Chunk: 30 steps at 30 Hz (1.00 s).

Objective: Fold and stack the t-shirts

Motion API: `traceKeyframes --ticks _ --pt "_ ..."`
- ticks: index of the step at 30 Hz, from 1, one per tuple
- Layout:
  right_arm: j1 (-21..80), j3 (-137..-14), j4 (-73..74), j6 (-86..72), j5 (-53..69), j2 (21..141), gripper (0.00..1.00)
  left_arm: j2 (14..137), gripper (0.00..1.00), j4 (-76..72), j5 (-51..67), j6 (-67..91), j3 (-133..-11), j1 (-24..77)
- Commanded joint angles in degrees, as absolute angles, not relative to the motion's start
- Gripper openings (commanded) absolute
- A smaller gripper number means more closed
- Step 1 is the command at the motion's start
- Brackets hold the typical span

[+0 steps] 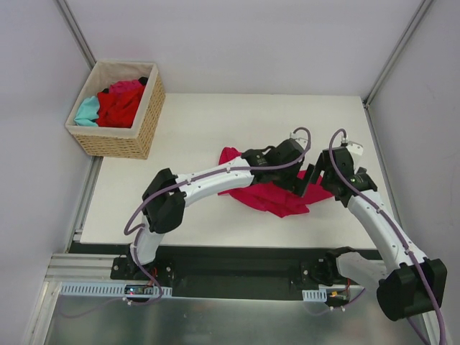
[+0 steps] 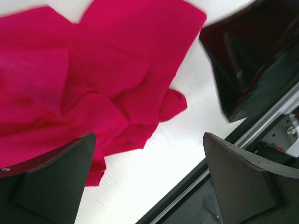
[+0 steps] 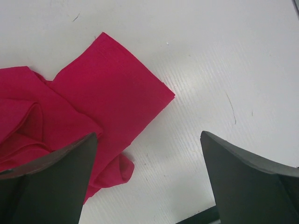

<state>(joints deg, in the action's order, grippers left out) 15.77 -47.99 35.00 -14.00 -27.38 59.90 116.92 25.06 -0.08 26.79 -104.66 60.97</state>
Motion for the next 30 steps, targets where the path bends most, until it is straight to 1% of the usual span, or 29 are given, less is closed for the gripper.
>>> traceKeyframes --ticks 1,10,16,22,30 --pt "15.03 -47.64 34.28 -15.12 -26.28 58.09 0.97 117.60 0.99 25.49 0.26 28.12 -100.21 62.22" --pt "14.59 -47.81 33.84 -15.47 -24.61 58.28 0.96 117.33 0.99 22.16 -2.90 27.34 -93.17 63.46" --pt "14.50 -47.90 33.75 -15.38 -24.17 57.31 0.97 120.84 0.99 18.99 -2.55 22.60 -94.57 63.46" --pt "14.50 -47.55 33.58 -15.20 -24.08 56.51 0.97 124.54 0.99 17.40 -1.93 21.71 -96.50 63.37" --pt "14.50 -47.02 32.87 -15.03 -23.47 55.99 0.97 125.25 0.99 16.35 -4.92 20.13 -97.56 62.67"
